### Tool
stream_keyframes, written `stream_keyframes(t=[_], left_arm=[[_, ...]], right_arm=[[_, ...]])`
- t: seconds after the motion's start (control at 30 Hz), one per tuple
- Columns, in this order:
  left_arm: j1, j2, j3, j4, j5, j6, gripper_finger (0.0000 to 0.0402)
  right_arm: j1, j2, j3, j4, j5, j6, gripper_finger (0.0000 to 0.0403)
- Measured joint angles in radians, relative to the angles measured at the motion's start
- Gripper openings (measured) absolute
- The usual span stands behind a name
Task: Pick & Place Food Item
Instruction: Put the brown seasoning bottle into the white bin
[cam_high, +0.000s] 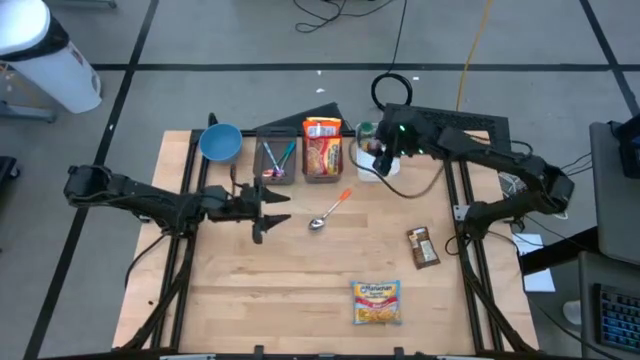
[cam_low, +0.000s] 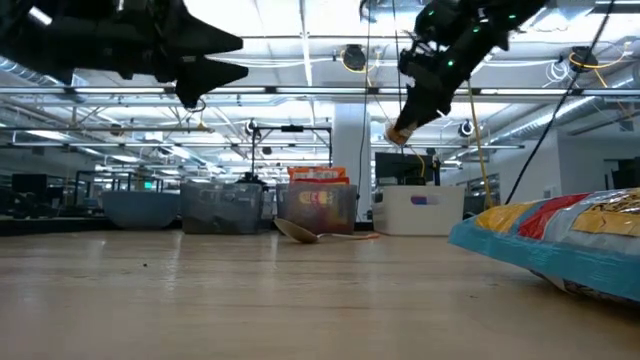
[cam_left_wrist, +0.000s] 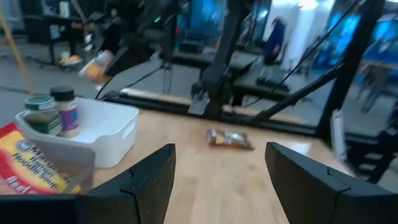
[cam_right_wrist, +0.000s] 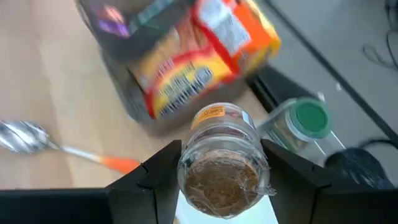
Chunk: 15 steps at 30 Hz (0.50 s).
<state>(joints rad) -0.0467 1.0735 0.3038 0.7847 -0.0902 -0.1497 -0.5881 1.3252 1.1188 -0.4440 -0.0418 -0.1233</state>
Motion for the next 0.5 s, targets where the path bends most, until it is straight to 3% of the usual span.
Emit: stream_keyframes(t=[0.23,0.5], left_arm=[[0.047,0.001,-0.066,0.107,0.044,-0.036,0.0258],[0.066,0.001,-0.066,0.101,0.095,-0.027,0.0264]], right_arm=[[-0.028,0.199,0.184,-0.224,0.095,-0.153,0.0181],[-0.039,0.326,0.247,-0.372,0.095,-0.244,0.0181]])
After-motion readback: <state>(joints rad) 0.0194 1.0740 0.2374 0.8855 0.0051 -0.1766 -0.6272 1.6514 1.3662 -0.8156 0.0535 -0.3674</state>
